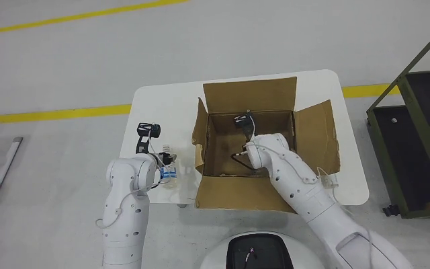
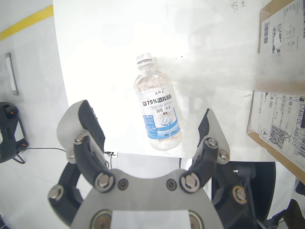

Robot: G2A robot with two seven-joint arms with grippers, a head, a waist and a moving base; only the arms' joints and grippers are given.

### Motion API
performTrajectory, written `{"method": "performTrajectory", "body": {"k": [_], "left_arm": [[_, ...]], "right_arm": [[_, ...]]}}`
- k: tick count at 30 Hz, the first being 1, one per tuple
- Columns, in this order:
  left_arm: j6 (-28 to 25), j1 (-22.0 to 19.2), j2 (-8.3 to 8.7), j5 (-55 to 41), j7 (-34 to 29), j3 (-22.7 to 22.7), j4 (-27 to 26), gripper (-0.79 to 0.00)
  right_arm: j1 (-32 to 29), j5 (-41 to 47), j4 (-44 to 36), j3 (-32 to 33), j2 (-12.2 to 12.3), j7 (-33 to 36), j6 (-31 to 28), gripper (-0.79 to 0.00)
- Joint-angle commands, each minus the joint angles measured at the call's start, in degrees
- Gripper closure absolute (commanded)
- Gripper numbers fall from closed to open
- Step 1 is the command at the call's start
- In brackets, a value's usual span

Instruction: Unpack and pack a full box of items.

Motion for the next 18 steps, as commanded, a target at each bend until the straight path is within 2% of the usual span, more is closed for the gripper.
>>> {"method": "performTrajectory", "body": {"k": [1, 6, 9, 14, 18], "left_arm": [[0.00, 0.00, 0.00, 0.00, 0.00, 0.00, 0.00, -0.785], [0.00, 0.00, 0.00, 0.00, 0.00, 0.00, 0.00, -0.785], [0.00, 0.00, 0.00, 0.00, 0.00, 0.00, 0.00, -0.785], [0.00, 0.00, 0.00, 0.00, 0.00, 0.00, 0.00, -0.785], [0.00, 0.00, 0.00, 0.00, 0.00, 0.00, 0.00, -0.785]], "right_arm": [[-2.07, 1.91, -4.99, 2.47, 0.54, -1.24, -1.60, 0.000], [-10.07, 14.92, -18.30, 11.52, 1.96, -4.88, -9.37, 0.000], [-14.22, 28.15, -22.74, 17.46, 2.51, -6.57, -15.47, 0.000], [-16.78, 45.91, -21.21, 23.68, 3.23, -5.70, -23.18, 0.000], [-16.06, 54.03, -17.50, 25.38, 3.72, -4.12, -26.59, 0.000]]}}
